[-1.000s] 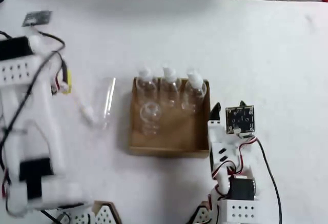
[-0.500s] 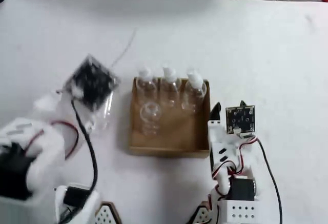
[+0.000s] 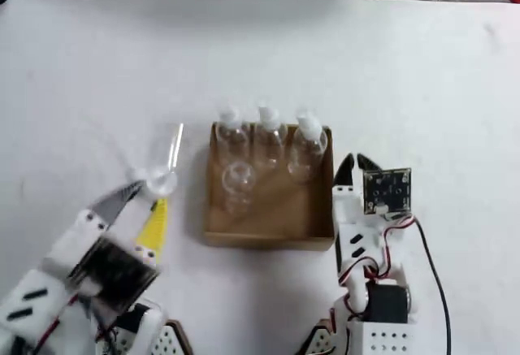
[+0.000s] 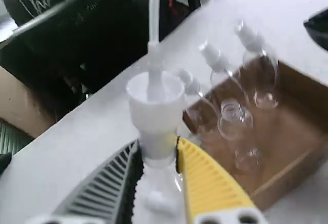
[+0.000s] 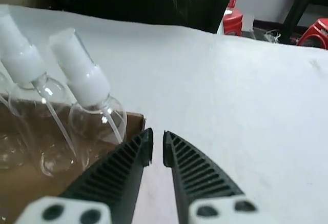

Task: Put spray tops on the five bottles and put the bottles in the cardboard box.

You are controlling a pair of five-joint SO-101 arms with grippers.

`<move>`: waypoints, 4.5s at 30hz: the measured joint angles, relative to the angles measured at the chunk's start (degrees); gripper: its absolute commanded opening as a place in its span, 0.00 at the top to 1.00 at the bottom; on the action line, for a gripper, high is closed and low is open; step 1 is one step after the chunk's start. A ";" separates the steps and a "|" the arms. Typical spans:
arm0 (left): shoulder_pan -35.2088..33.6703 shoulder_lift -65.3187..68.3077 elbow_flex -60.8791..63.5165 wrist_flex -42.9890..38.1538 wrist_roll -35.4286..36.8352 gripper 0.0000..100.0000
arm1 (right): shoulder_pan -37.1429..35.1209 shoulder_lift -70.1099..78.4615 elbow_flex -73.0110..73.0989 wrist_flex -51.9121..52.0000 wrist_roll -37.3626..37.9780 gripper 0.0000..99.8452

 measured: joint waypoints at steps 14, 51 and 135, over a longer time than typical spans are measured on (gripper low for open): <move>7.91 -6.51 13.19 -13.89 0.09 0.98 | -3.69 -0.79 -41.67 19.08 0.00 0.98; 20.31 5.89 18.55 -25.49 8.79 0.98 | -52.31 32.26 -61.98 15.38 7.30 0.98; 21.89 -13.27 18.99 -21.80 8.79 0.98 | -39.38 17.67 -35.87 11.08 12.57 0.98</move>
